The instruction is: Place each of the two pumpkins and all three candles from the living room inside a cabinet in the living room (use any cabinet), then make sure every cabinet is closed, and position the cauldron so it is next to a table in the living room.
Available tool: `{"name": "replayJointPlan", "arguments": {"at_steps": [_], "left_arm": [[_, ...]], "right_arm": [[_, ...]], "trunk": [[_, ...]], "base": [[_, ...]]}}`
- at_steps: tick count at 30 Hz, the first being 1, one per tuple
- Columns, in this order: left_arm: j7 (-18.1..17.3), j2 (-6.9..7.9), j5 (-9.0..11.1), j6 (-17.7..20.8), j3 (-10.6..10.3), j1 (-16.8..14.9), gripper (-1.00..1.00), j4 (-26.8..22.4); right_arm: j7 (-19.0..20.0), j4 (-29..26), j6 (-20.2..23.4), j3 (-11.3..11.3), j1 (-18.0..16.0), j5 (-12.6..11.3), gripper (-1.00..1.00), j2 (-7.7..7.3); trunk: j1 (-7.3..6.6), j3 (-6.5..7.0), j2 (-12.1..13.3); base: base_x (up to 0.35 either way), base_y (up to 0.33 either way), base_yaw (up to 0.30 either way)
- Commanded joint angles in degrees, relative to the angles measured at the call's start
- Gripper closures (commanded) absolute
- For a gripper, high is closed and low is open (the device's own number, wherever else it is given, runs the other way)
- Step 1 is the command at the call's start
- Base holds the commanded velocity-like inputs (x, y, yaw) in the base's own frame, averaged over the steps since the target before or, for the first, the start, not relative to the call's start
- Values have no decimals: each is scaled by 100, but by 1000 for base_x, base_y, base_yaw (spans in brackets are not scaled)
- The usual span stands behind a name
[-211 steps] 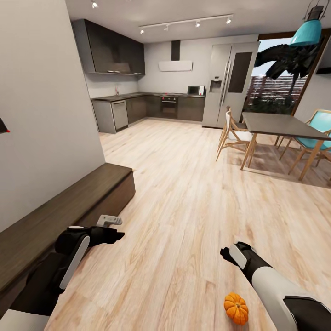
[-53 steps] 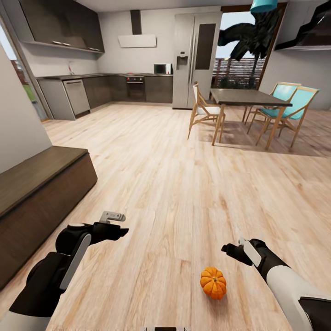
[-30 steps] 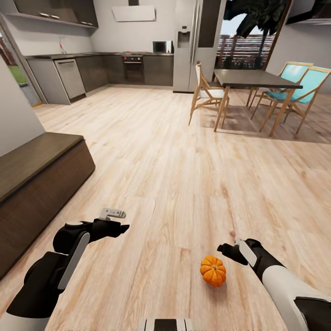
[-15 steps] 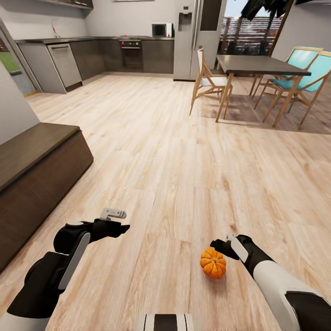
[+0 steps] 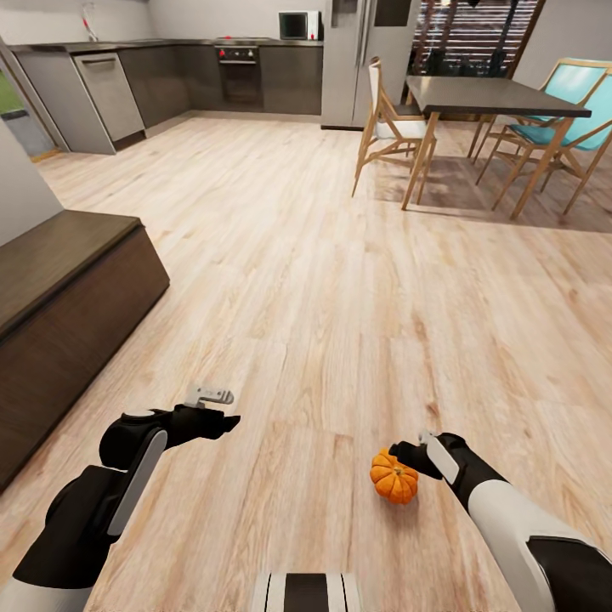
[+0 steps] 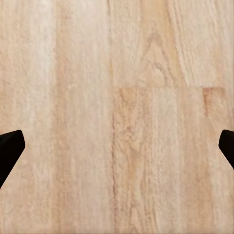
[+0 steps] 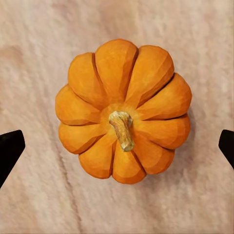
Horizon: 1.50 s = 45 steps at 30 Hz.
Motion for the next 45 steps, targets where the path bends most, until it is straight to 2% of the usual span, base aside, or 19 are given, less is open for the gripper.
{"name": "replayJointPlan", "arguments": {"at_steps": [1,29,39,45], "left_arm": [[-4,4,9,22,-3,-4,-100,-4],[-11,4,9,22,-5,-4,-100,-4],[-11,4,9,22,-5,-4,-100,-4],[-11,4,9,22,-5,-4,-100,-6]], "right_arm": [[-46,-12,26,-16,0,-61,-100,-1],[-46,-1,26,-16,0,-61,-100,32],[-46,5,26,-16,0,-61,-100,0],[-53,7,26,-16,0,-61,-100,34]], "trunk": [[-1,-4,-2],[-1,-4,-2],[25,-226,-15],[40,-359,-23]], "base": [[0,0,0],[60,0,0],[0,0,0],[0,0,0]]}}
